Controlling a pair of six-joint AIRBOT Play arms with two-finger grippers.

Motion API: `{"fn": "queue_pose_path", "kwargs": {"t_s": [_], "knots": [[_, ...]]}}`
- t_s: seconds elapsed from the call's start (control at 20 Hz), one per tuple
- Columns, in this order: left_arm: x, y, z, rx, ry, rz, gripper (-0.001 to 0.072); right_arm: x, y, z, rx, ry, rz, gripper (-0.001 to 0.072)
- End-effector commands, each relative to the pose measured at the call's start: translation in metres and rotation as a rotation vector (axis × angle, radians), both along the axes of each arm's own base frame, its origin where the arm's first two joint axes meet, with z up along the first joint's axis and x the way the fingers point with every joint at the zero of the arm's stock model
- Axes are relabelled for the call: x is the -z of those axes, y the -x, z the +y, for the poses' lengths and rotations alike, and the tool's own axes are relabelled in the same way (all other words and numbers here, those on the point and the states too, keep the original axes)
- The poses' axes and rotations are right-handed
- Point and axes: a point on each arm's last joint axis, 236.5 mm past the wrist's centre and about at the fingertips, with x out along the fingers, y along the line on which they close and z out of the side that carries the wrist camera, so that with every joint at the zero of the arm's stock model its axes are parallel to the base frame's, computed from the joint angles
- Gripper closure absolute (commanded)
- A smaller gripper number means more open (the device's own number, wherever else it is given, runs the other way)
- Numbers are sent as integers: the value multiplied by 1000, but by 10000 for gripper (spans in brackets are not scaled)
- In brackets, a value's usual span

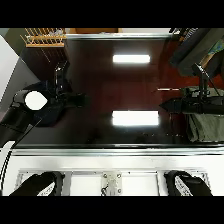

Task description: Fold the clothes and pants, and hang the long-sleeved shirts on hangers.

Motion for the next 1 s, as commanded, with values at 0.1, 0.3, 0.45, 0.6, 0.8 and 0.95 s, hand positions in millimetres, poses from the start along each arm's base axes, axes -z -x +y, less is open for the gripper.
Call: {"fn": "queue_pose_path", "kwargs": {"t_s": [0.1, 0.3, 0.45, 0.6, 0.8, 0.95], "knots": [[-23, -66, 67, -57, -273, -284, 22, 0, 0, 0, -1, 0, 2, 695], [19, -131, 169, -143, -614, -207, 22, 0, 0, 0, -1, 0, 2, 695], [74, -163, 218, -168, -731, -75, 22, 0, 0, 0, -1, 0, 2, 695], [133, -180, 237, -167, -746, 41, 22, 0, 0, 0, -1, 0, 2, 695], [188, -179, 239, -116, -768, 157, 21, 0, 0, 0, -1, 0, 2, 696], [207, -173, 240, -100, -775, 206, 22, 0, 0, 0, -1, 0, 2, 695]]}}
